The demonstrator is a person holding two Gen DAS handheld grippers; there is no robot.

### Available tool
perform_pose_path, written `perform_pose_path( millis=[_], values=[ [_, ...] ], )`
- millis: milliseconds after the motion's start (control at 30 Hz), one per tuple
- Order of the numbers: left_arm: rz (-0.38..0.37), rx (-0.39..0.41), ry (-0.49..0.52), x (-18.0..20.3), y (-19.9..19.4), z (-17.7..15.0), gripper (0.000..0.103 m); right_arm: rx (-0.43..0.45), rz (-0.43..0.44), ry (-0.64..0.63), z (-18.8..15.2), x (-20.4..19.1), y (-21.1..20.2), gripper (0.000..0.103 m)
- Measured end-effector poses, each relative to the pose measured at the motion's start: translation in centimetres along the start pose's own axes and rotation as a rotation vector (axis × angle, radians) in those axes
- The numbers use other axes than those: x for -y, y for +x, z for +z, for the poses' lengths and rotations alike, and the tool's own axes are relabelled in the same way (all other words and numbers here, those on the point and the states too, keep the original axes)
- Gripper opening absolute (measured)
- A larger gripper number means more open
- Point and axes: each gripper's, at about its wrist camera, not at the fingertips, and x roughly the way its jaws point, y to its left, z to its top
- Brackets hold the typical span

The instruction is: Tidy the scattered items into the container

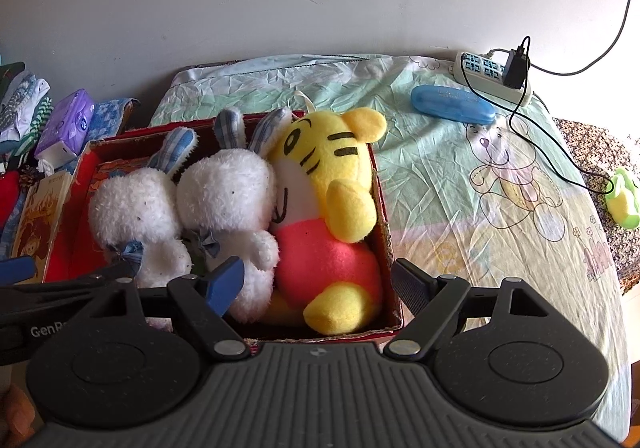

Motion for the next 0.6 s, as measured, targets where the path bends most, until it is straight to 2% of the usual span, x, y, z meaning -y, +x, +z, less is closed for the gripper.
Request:
perform_pose_path(
  millis=[300,600],
  values=[
    [0.006,-0.043,-0.017,0.4,0.91,0.2,0.102,0.013,0.016,0.016,0.17,0.02,-0.17,0.083],
    [0.066,-0.006,-0.008,0.22,0.49,0.2,0.102,0.014,0.021,0.015,0.29,-0.21,-0.07,0.083]
  ],
)
